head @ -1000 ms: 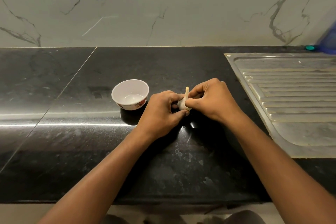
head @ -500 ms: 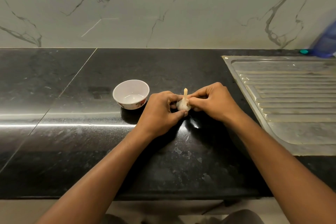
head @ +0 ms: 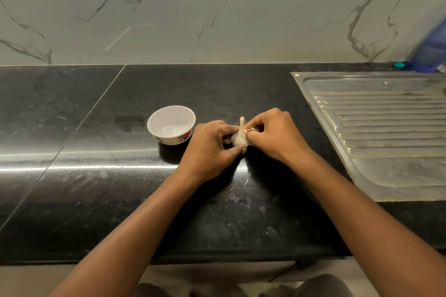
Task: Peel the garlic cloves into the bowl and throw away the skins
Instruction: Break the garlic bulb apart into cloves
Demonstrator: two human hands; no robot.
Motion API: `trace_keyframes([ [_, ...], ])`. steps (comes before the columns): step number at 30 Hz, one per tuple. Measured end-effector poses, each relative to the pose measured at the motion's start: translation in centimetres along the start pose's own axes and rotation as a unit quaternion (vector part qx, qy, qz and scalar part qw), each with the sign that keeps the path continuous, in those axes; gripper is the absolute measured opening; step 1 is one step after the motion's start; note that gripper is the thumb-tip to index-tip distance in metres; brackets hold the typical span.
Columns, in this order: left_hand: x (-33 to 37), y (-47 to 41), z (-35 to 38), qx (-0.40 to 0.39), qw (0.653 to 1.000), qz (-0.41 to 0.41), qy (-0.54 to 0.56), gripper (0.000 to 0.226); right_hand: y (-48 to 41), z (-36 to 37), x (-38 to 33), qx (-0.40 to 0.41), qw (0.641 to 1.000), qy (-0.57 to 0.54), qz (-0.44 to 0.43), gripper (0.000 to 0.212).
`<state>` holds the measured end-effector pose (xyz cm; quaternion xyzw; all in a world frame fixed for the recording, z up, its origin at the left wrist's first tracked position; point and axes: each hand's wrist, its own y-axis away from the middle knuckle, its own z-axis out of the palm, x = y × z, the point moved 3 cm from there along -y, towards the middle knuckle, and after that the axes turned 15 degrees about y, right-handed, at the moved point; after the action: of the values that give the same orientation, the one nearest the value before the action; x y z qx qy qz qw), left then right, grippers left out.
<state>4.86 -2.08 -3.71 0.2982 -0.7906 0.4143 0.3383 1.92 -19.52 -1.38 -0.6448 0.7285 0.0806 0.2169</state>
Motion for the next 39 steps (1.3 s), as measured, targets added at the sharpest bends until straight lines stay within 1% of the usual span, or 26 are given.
trace_keyframes([
  [3, 0.1, 0.0, -0.1, 0.001, 1.000, -0.002, 0.007, 0.042, 0.1, -0.1, 1.3, -0.018, 0.998, -0.053, -0.002, 0.021],
  [5, 0.1, 0.0, -0.1, 0.002, 1.000, -0.006, 0.021, 0.042, 0.3, 0.1, 2.3, -0.036, 0.993, -0.115, 0.015, 0.025],
  [7, 0.1, 0.2, -0.1, 0.006, 0.998, -0.020, 0.054, 0.041, 0.5, 0.3, 3.2, -0.037, 0.979, -0.193, 0.053, 0.029],
  [9, 0.0, 0.2, 0.0, 0.010, 0.995, -0.037, 0.091, 0.039, 0.9, 0.4, 3.6, -0.038, 0.966, -0.243, 0.079, 0.021],
  [10, 0.0, 0.2, 0.0, 0.010, 0.994, -0.044, 0.103, 0.038, 1.2, 0.4, 3.4, -0.044, 0.962, -0.255, 0.084, 0.018],
  [12, -0.1, 0.2, 0.0, 0.009, 0.992, -0.055, 0.114, 0.038, 1.7, 0.4, 3.0, -0.057, 0.950, -0.292, 0.093, 0.017],
  [16, -0.3, 0.2, -0.1, 0.014, 0.983, -0.087, 0.160, 0.035, 2.2, 0.3, 2.3, -0.072, 0.913, -0.387, 0.105, 0.017],
  [19, -0.3, 0.3, -0.3, 0.017, 0.977, -0.097, 0.191, 0.031, 2.5, -0.1, 2.3, -0.074, 0.908, -0.399, 0.103, 0.025],
  [23, 0.2, 1.2, -0.9, 0.006, 0.973, -0.107, 0.205, 0.037, 3.1, -0.5, 2.0, -0.108, 0.906, -0.399, 0.091, 0.030],
  [26, 0.3, 1.8, -1.4, -0.004, 0.974, -0.110, 0.198, 0.039, 3.4, -0.4, 1.7, -0.122, 0.903, -0.402, 0.092, 0.028],
  [29, 0.5, 2.2, -1.4, -0.012, 0.975, -0.110, 0.194, 0.043, 3.8, -0.1, 0.9, -0.156, 0.895, -0.407, 0.100, 0.023],
  [31, 0.6, 2.3, -1.2, 0.000, 0.973, -0.114, 0.200, 0.045, 3.9, 0.0, 0.3, -0.166, 0.888, -0.416, 0.103, 0.021],
  [34, 0.5, 2.4, -1.1, 0.024, 0.975, -0.107, 0.195, 0.042, 3.9, 0.1, 0.0, -0.156, 0.883, -0.429, 0.109, 0.022],
  [39, 0.3, 2.5, -1.2, 0.041, 0.966, -0.127, 0.223, 0.045, 3.8, 0.3, 0.5, -0.112, 0.901, -0.404, 0.113, 0.028],
])
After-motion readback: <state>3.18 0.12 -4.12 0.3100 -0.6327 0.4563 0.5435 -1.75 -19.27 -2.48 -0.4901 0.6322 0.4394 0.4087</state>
